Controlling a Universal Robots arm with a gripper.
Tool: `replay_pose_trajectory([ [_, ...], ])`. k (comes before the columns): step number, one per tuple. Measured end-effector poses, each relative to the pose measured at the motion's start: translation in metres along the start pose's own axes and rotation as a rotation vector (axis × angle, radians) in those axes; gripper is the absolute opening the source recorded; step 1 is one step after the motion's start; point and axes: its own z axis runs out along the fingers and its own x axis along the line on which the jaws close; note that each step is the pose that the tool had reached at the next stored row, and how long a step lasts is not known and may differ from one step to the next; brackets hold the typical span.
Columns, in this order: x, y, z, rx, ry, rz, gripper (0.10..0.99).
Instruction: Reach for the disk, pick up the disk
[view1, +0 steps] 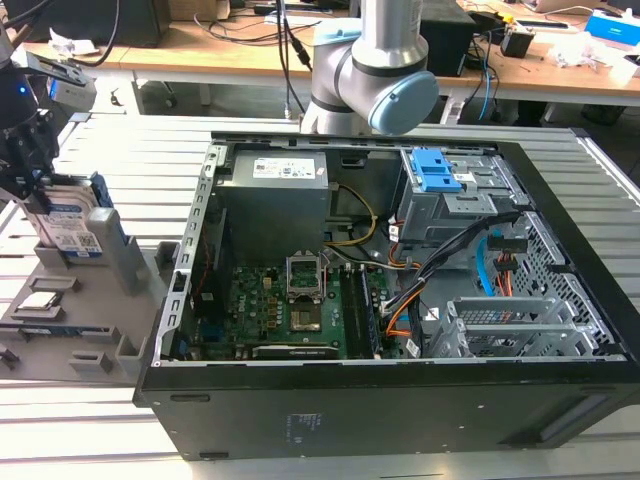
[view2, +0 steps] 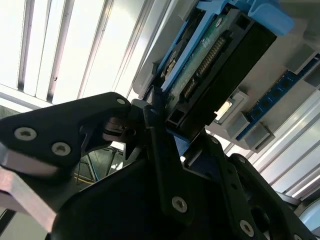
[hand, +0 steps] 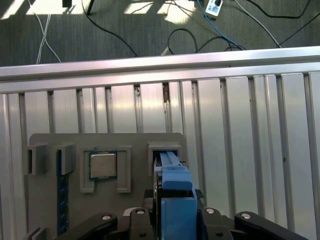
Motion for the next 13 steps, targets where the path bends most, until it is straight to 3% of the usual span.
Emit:
replay_pose_trajectory([
  [13, 0.0000, 0.0000, 0.0001, 0.000, 0.0004, 0.000, 0.365],
])
